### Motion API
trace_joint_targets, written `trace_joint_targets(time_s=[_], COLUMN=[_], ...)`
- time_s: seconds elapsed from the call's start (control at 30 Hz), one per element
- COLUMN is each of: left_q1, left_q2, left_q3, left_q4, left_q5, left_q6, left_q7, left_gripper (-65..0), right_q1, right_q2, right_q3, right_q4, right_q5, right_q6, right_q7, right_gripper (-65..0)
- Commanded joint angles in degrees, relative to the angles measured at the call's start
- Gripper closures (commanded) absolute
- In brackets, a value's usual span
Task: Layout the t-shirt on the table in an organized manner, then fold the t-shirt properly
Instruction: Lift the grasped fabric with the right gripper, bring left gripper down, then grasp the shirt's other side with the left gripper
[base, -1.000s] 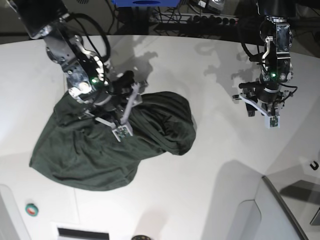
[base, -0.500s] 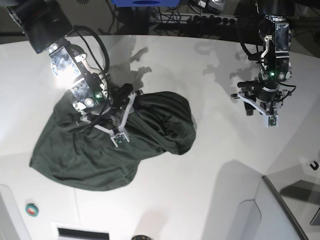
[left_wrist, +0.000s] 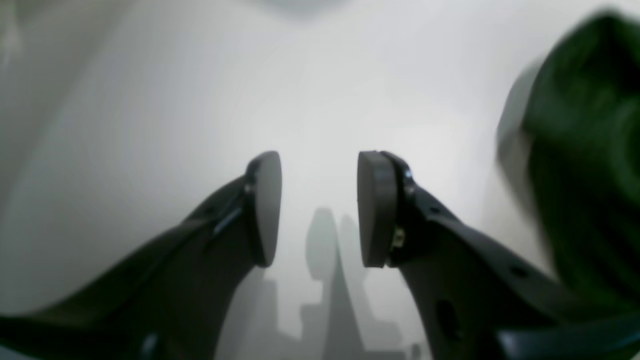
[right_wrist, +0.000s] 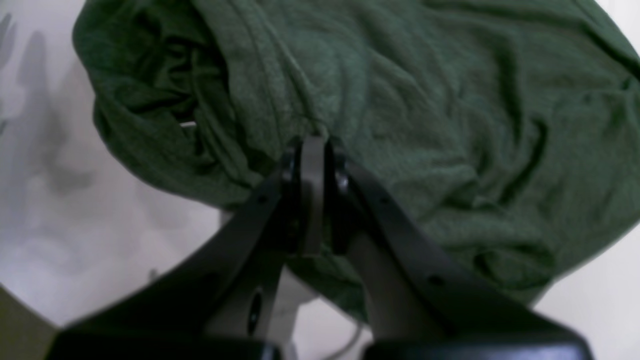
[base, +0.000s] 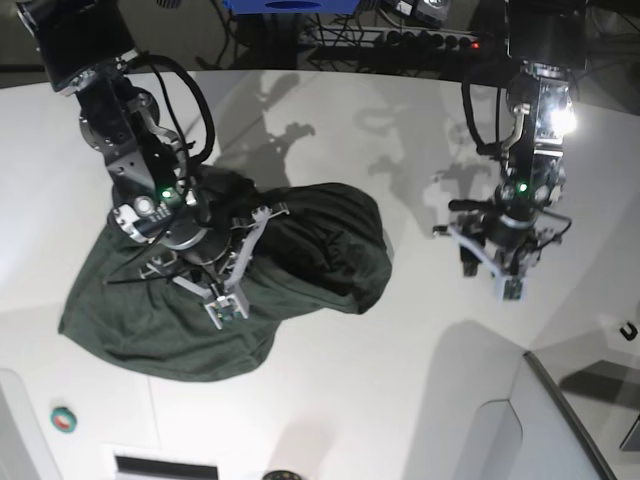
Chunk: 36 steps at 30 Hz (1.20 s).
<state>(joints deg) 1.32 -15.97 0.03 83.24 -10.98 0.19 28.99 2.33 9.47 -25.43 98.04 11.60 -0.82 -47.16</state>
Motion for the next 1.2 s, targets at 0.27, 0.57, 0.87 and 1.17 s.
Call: trace_joint_targets(time_s=[0.27, 0.57, 0.87, 1.17], left_q1=[-11.5, -17.4, -21.6, -26.4], left_q2=[-0.1, -5.0, -6.9, -6.1], left_q3=[10.1, 24.1, 28.8, 33.9], left_q4=[-5.7, -5.9, -3.8, -10.1], left_q5=[-0.2, -0.2, -0.2, -0.1], left_q6=[0.0, -7.0, -23.1, -30.6], left_q7=[-1.0, -1.1, 2.9, 3.1], left_gripper=[-49.9, -65.0, -65.0, -65.0], right_q1=[-0.6, -0.7, -0.6, -0.6], right_q2=[1.7, 3.0, 3.1, 3.1], right_q3=[0.6, 0.7, 0.7, 0.8], right_q4=[8.6, 8.4, 8.3, 8.6], right_q5=[0.1, 0.1, 0.0, 0.0], right_q6=[0.4, 0.4, 0.4, 0.4], right_q7=[-1.8, -2.3, -2.6, -2.6], right_gripper=[-0.8, -0.8, -0.8, -0.8])
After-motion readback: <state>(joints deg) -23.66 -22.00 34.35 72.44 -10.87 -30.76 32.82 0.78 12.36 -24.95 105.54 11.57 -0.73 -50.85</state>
